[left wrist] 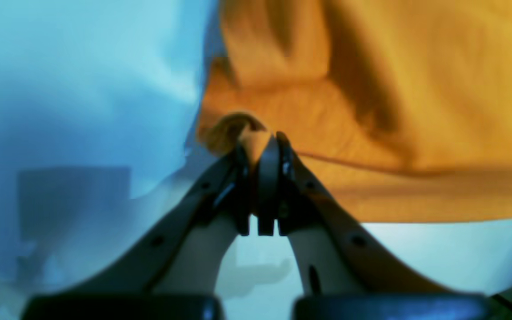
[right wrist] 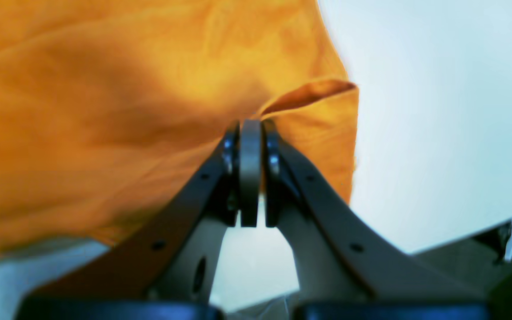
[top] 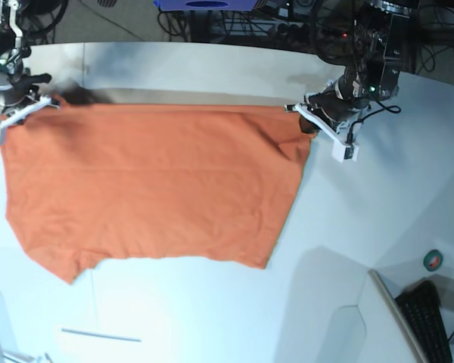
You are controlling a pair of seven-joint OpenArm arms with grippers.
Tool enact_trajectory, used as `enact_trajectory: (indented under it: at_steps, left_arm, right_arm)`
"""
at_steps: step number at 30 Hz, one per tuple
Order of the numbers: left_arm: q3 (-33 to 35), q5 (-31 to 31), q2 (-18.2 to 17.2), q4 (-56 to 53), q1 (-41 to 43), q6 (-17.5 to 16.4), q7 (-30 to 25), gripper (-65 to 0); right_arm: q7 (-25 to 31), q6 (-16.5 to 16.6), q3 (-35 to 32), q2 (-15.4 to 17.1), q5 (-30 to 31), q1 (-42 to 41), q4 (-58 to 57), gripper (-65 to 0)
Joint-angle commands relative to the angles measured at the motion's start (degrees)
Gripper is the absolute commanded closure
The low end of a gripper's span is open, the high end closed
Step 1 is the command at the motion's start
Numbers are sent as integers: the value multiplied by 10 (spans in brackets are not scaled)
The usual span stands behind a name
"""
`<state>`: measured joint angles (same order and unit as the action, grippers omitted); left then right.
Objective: Layout the t-shirt on the table in an organized manner, then fold the t-shirt properly
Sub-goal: 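Release the shirt edge and lift both grippers away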
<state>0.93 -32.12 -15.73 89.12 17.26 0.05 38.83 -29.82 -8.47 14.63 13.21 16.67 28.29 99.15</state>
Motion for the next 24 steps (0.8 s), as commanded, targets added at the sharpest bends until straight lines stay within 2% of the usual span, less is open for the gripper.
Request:
enact_trajectory:
  at_steps: [1, 6, 11, 17, 21, 24]
  left_arm:
    - [-5, 1, -8, 20, 13, 2, -7, 0]
    - [-5, 3, -8, 35, 57, 2, -7, 0]
    - [-6, 1, -7, 38, 70, 2, -7, 0]
    - [-10, 0, -5, 64, 59, 2, -6, 0]
    - [-32, 0, 33, 38, 15, 2, 0, 0]
    - [-52, 0, 56, 12, -17, 2, 50, 0]
  right_arm:
    - [13, -4, 4, 8, -6, 6, 11, 0]
    - [14, -4, 2, -17, -6, 38, 9, 0]
    - [15, -4, 1, -19, -6, 42, 12, 0]
    - [14, -4, 0, -17, -6, -1, 13, 0]
    - [11, -3, -14, -14, -7, -38, 8, 0]
    - [10, -4, -46, 9, -7, -61, 4, 0]
